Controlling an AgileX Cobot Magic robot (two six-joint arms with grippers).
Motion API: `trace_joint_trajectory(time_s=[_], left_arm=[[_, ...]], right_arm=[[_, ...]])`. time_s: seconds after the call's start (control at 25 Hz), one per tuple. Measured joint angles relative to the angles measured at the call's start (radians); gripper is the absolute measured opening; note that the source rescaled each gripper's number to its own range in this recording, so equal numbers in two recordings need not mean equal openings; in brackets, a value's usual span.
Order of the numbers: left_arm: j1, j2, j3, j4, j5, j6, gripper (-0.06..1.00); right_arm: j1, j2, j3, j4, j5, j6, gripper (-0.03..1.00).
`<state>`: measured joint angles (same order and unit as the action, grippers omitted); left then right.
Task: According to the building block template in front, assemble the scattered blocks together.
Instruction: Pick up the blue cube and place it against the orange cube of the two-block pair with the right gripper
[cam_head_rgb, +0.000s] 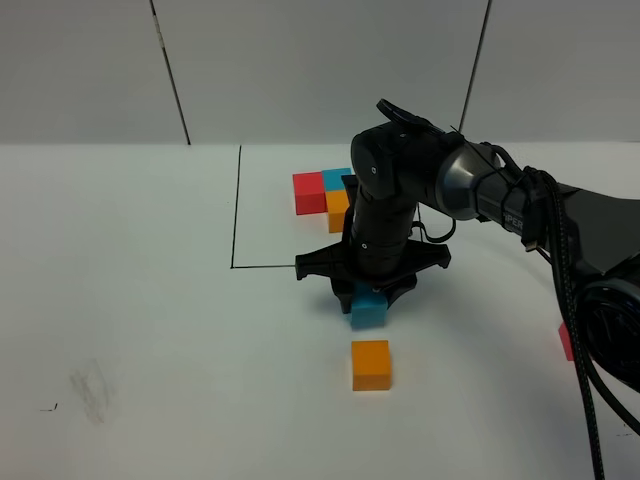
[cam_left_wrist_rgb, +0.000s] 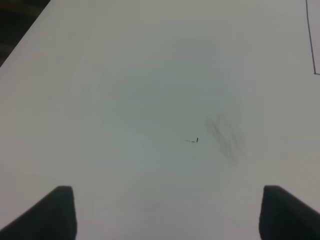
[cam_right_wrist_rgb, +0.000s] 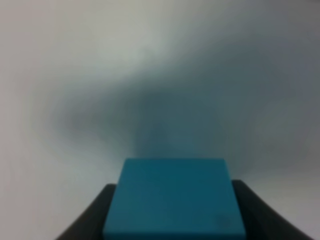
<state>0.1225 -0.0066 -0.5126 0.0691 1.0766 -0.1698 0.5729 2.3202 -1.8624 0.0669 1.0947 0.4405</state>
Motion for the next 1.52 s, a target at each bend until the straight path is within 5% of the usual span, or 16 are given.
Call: trace_joint_trajectory(time_s=[1.52], left_arm=[[0.000,0.000,0.000,0.072,0.000,-0.001,0.84]], right_arm=[[0.000,0.050,0.001,0.014,0.013,0.006,0.00]])
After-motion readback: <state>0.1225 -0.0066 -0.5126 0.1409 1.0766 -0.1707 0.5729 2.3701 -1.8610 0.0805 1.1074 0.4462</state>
